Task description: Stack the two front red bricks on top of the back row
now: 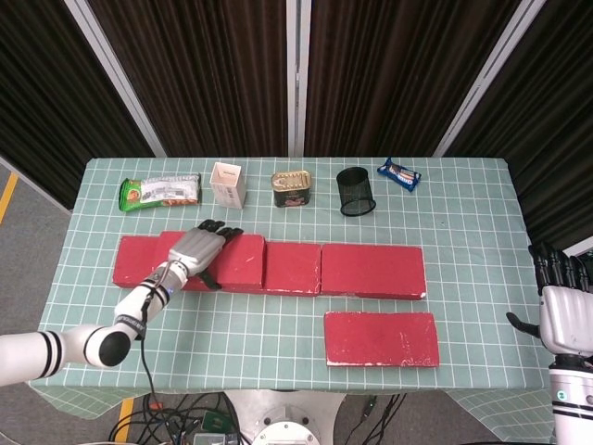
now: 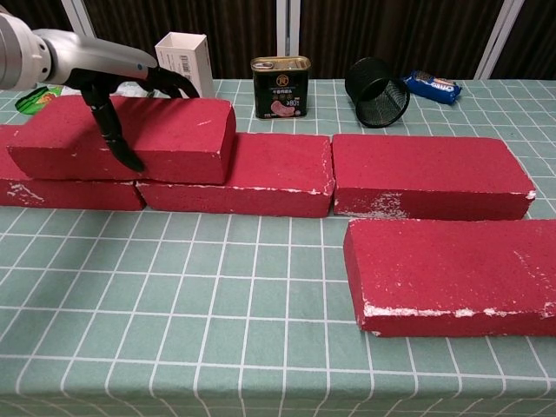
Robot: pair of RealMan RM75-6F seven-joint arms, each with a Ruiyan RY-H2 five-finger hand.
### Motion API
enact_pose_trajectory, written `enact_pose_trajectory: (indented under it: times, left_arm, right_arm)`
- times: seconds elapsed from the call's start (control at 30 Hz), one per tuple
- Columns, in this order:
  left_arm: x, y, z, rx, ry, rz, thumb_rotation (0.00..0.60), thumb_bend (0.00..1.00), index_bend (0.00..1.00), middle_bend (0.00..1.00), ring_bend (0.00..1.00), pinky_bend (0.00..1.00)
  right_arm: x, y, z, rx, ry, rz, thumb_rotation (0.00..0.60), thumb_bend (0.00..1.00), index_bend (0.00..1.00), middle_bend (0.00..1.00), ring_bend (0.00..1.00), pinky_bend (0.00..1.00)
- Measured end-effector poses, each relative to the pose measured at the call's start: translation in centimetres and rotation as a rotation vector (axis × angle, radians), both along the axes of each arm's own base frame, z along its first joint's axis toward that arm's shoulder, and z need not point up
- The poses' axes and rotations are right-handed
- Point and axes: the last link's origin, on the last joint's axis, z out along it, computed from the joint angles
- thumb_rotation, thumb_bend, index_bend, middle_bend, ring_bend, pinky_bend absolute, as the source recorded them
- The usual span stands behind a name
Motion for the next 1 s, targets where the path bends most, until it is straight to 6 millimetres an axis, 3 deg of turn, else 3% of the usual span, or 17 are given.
enact_pose_trajectory:
  times: [1.0]
  left_arm:
    - [-0.81, 0.29, -0.24, -0.001, 0.013, -0.013, 0.6, 0.03, 0.09, 0.18, 0.0, 0.0]
  right_arm:
    - [-0.13, -0.14, -0.11, 0.009, 0.0, -0.011, 0.6, 0.0, 0.0, 0.0, 0.0, 0.0]
